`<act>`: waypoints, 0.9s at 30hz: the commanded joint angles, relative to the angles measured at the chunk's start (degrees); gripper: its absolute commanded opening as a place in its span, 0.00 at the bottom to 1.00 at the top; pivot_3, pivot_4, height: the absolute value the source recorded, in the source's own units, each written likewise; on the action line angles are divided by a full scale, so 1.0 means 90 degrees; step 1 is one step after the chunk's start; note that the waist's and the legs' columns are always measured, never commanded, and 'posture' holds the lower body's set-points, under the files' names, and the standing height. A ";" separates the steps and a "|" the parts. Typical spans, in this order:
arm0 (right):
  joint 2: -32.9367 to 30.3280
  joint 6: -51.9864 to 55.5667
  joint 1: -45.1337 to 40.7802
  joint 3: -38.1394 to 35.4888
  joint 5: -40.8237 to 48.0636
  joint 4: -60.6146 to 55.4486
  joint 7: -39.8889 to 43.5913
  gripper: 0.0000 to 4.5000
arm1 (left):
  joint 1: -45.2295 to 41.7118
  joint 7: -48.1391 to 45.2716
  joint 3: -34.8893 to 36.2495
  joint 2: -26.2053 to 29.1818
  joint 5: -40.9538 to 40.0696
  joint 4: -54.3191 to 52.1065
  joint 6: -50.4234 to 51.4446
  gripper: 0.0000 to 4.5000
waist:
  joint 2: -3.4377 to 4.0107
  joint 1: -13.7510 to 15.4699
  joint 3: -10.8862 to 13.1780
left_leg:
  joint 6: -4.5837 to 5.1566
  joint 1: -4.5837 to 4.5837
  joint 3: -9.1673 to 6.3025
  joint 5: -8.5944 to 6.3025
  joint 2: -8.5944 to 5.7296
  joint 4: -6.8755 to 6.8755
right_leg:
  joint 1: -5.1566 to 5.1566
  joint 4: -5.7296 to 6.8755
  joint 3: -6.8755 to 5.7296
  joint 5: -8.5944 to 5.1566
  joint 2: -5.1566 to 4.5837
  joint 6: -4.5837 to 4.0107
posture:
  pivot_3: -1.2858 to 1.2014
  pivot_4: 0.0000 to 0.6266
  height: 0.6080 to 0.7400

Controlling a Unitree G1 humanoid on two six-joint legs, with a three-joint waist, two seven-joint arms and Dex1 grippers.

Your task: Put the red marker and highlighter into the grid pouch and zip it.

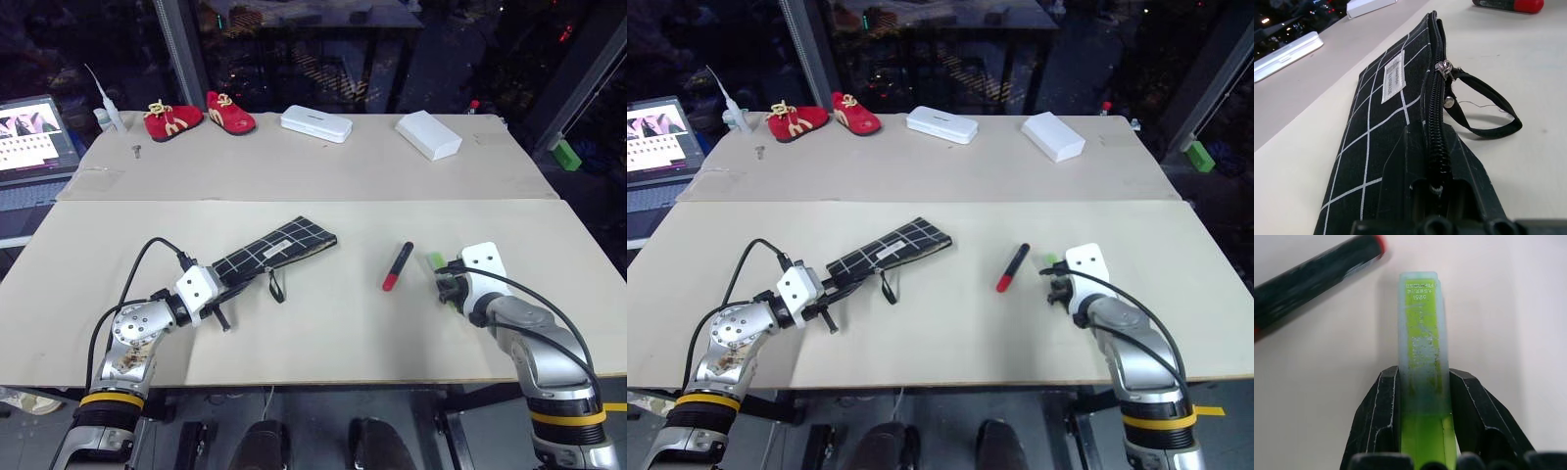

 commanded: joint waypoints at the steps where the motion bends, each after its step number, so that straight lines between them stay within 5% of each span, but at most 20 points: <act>1: -0.0740 -0.1667 -0.0574 0.0399 -0.0245 -0.0411 0.1014 0.23 | -0.0061 -0.0035 0.0036 -0.0004 -0.0169 -0.0300 0.0041 0.00 | 0.0012 -0.0047 0.0008 | 0.0000 0.0000 0.0000 0.0000 -0.0003 0.0000 | -0.0001 0.0001 0.0002 0.0000 0.0001 0.0001 | 0.52 0.24 1.00; 5: -0.1366 -0.2814 -0.0571 0.1291 -0.0530 -0.0625 0.2133 0.23 | -0.0098 -0.0052 0.0016 -0.0028 -0.0181 -0.0410 0.0128 0.00 | 0.0004 -0.0063 0.0005 | 0.0006 0.0002 -0.0007 -0.0005 0.0007 -0.0001 | 0.0009 -0.0002 -0.0016 -0.0007 0.0014 0.0009 | 0.52 0.24 1.00; 10: -0.1303 -0.3111 -0.0954 0.1970 -0.0921 -0.0437 0.2533 0.23 | -0.0157 -0.0058 -0.0017 -0.0083 -0.0207 -0.0615 0.0287 0.00 | 0.0002 -0.0059 0.0008 | 0.0005 -0.0002 -0.0004 -0.0004 0.0007 0.0002 | 0.0007 0.0000 -0.0008 -0.0005 0.0002 0.0007 | 0.52 0.24 1.00; 27: -0.1092 -0.3225 -0.1068 0.2224 -0.1774 0.0256 0.2581 0.23 | -0.0232 -0.0031 -0.0043 -0.0204 -0.0226 -0.0833 0.0516 0.00 | 0.0002 0.0000 0.0007 | 0.0006 -0.0008 -0.0002 -0.0005 0.0004 0.0019 | 0.0006 0.0001 -0.0009 0.0002 0.0000 0.0004 | 0.52 0.24 1.00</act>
